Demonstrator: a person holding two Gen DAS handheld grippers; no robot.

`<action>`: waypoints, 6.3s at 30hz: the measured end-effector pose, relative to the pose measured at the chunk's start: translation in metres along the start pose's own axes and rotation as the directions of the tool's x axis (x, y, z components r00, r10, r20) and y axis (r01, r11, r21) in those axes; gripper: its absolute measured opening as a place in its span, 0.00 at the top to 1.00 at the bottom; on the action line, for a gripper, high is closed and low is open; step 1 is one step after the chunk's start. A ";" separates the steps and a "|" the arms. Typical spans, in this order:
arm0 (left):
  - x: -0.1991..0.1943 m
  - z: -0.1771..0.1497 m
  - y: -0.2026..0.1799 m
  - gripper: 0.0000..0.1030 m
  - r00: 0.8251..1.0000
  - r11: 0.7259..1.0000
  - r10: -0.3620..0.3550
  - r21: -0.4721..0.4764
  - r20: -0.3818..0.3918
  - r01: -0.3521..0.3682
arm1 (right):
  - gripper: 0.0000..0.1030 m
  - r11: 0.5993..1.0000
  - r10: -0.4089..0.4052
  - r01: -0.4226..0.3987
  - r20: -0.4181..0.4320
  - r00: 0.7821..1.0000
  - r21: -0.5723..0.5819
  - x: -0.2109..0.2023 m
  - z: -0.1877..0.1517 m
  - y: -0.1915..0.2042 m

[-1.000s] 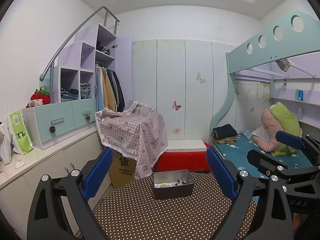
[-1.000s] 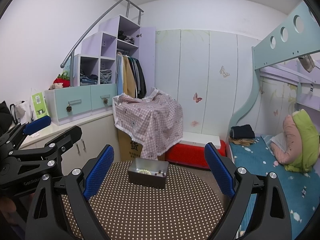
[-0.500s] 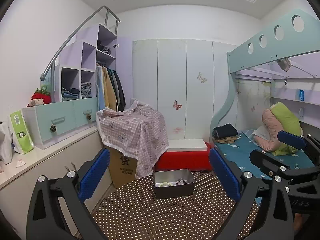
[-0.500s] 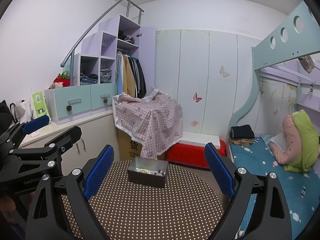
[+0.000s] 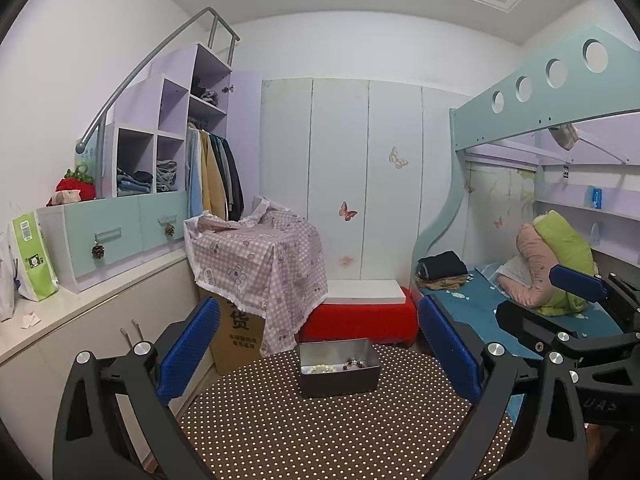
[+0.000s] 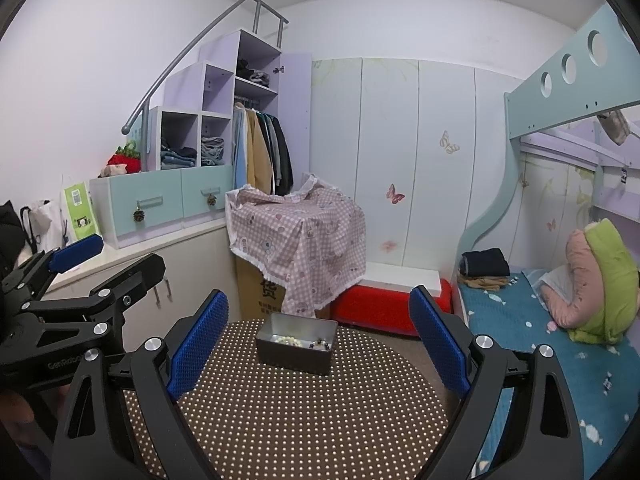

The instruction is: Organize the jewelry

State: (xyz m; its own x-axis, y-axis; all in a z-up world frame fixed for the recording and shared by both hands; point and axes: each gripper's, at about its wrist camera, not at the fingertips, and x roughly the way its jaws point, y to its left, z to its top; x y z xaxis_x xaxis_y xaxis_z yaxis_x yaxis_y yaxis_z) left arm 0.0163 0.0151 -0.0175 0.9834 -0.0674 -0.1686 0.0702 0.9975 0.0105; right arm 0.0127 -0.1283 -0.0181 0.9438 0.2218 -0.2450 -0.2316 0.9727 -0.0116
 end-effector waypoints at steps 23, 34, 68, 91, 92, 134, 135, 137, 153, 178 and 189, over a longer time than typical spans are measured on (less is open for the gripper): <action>-0.002 -0.001 -0.001 0.07 1.000 1.000 0.004 0.009 0.006 -0.004 | 0.14 1.000 0.002 -0.002 -0.004 1.000 0.001 0.001 0.003 0.000; -0.004 0.002 0.000 0.07 1.000 1.000 0.008 0.012 0.009 -0.008 | 0.14 1.000 0.003 -0.003 -0.003 1.000 0.002 0.001 0.003 0.000; -0.001 0.003 0.002 0.07 0.999 0.999 0.025 0.047 0.033 -0.026 | 0.14 1.000 0.002 -0.002 -0.013 1.000 0.006 0.003 0.008 0.001; 0.000 -0.002 0.003 0.07 0.999 0.998 0.023 0.051 0.026 -0.025 | 0.14 1.000 0.004 -0.004 -0.022 1.000 0.008 0.008 0.002 0.002; 0.000 -0.002 0.002 0.07 0.999 0.998 0.023 0.053 0.030 -0.025 | 0.14 1.000 0.006 -0.006 -0.022 1.000 0.010 0.008 0.002 0.002; -0.003 -0.001 -0.001 0.07 0.999 0.998 0.028 0.057 0.034 -0.030 | 0.14 1.000 0.008 -0.008 -0.024 1.000 0.010 0.009 0.000 0.002; -0.002 -0.001 -0.001 0.07 0.999 0.998 0.027 0.057 0.034 -0.029 | 0.14 1.000 0.009 -0.008 -0.024 1.000 0.010 0.009 0.000 0.002; -0.002 -0.001 -0.001 0.07 0.999 0.998 0.028 0.058 0.034 -0.030 | 0.14 1.000 0.008 -0.008 -0.024 1.000 0.011 0.009 -0.001 0.003; -0.002 0.001 0.000 0.07 0.999 0.998 0.021 0.051 0.025 -0.022 | 0.14 1.000 0.008 -0.007 -0.021 1.000 0.014 0.008 0.003 0.003; -0.002 0.000 0.000 0.07 1.000 0.998 0.023 0.052 0.021 -0.024 | 0.14 1.000 0.008 -0.007 -0.022 1.000 0.016 0.008 0.004 0.002; -0.004 0.000 0.000 0.07 0.999 0.999 0.021 0.048 0.036 -0.023 | 0.14 1.000 0.010 -0.010 -0.020 1.000 0.019 0.008 0.002 0.001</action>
State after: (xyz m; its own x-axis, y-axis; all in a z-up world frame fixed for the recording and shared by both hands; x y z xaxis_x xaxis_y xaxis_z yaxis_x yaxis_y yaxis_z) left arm 0.0127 0.0149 -0.0170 0.9900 -0.0473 -0.1328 0.0559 0.9965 0.0620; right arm 0.0206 -0.1250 -0.0178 0.9364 0.2301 -0.2649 -0.2360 0.9717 0.0097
